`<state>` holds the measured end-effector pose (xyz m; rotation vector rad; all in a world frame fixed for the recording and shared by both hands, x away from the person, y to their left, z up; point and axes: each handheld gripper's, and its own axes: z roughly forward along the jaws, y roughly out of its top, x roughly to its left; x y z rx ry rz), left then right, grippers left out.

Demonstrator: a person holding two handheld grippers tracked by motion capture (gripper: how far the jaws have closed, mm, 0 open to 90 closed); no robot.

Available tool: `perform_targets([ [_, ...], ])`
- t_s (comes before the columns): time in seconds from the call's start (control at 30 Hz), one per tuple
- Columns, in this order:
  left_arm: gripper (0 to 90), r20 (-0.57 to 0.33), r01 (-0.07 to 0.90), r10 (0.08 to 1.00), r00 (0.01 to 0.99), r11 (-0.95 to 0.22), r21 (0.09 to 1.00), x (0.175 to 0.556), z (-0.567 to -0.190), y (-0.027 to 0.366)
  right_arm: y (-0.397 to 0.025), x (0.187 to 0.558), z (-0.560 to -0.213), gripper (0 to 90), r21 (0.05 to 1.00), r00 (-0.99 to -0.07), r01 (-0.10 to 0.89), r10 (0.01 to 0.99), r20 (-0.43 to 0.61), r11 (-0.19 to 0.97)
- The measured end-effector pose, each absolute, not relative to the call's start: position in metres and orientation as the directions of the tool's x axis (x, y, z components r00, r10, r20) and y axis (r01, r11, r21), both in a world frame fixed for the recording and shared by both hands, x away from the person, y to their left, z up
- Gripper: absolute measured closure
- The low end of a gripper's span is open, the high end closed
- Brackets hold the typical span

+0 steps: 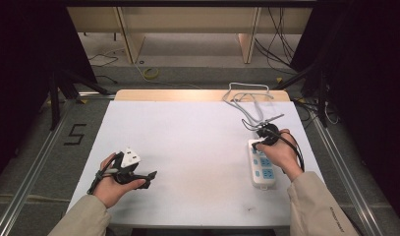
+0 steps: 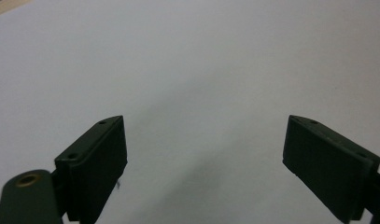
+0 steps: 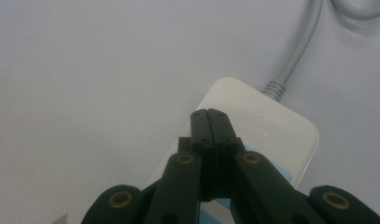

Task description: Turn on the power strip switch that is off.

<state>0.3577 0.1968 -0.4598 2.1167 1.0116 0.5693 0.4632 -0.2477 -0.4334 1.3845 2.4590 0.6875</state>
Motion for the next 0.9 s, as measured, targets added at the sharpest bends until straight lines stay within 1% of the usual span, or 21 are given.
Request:
perform_targets([
  [0.9,13.2,0.087,0.484,0.797,0.598,-0.446,0.753,0.3573,-0.4596,0.1961,-0.2422,0.4617,-0.436,90.0,0.48,-0.53,0.742,0.848,-0.008,0.468],
])
